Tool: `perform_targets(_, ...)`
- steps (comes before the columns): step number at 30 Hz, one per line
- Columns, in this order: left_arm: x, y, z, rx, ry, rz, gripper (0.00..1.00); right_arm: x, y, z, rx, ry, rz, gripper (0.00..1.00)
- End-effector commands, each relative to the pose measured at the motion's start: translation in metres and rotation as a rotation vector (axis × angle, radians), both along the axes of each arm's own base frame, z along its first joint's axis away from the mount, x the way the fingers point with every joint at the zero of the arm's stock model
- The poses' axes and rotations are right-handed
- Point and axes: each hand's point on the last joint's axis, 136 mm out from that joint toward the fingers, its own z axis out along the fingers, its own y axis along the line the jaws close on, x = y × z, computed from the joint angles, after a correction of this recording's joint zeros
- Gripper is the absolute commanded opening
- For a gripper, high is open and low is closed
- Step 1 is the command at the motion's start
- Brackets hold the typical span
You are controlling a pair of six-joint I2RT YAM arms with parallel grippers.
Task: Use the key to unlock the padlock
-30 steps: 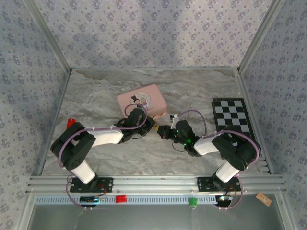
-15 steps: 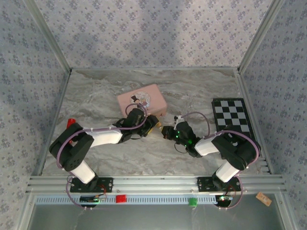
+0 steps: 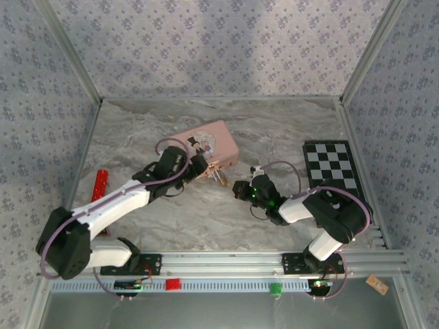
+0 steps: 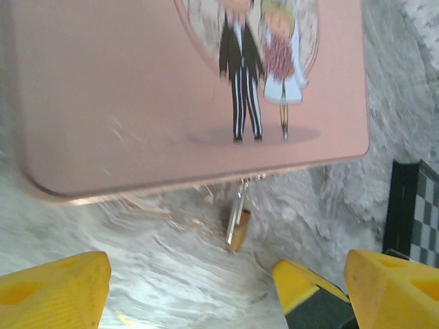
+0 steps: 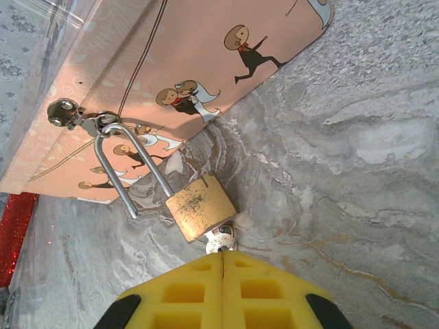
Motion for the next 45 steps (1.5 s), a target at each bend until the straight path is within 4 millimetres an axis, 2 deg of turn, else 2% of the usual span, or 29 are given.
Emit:
perform_targets(1, 0.0, 0.047, 0.014, 0.261, -0.046, -0.001, 0.9, 0.001, -0.003, 0.0, -0.01, -0.015, -0.007, 0.11)
perform_targets(2, 0.002, 0.053, 0.017, 0.289, -0.05, -0.008, 0.92, 0.002, -0.003, 0.001, -0.022, -0.02, 0.005, 0.19)
perform_targets(4, 0.007, 0.061, 0.015, 0.328, -0.034, -0.034, 0.94, 0.004, -0.001, 0.004, -0.047, -0.034, 0.054, 0.3)
perform_targets(8, 0.024, 0.062, 0.005, 0.314, 0.001, -0.104, 0.96, 0.008, 0.003, 0.015, -0.127, -0.081, 0.18, 0.4)
perform_targets(17, 0.066, 0.061, -0.012, 0.179, -0.004, -0.166, 0.99, 0.016, 0.006, 0.037, -0.307, -0.205, 0.47, 0.41)
perform_targets(20, 0.076, 0.061, -0.018, 0.149, 0.003, -0.161, 0.99, 0.023, 0.01, 0.038, -0.274, -0.21, 0.549, 0.4)
perform_targets(22, 0.079, 0.058, -0.024, 0.134, 0.019, -0.165, 0.98, 0.032, 0.011, 0.037, -0.227, -0.17, 0.568, 0.36)
perform_targets(26, 0.079, 0.053, -0.035, 0.102, 0.037, -0.171, 0.97, 0.041, 0.019, 0.034, -0.187, -0.155, 0.595, 0.37)
perform_targets(29, 0.077, 0.052, -0.046, 0.088, 0.063, -0.166, 0.92, 0.047, 0.023, 0.027, -0.192, -0.142, 0.58, 0.41)
perform_targets(35, 0.071, 0.052, -0.063, 0.063, 0.107, -0.141, 0.87, 0.049, 0.042, 0.02, -0.171, -0.142, 0.624, 0.41)
perform_targets(41, 0.058, 0.062, -0.07, 0.05, 0.137, -0.03, 0.83, 0.052, 0.061, 0.019, -0.111, -0.185, 0.631, 0.41)
perform_targets(45, 0.051, 0.059, -0.071, 0.03, 0.133, -0.004, 0.83, 0.057, 0.061, 0.016, -0.102, -0.202, 0.606, 0.4)
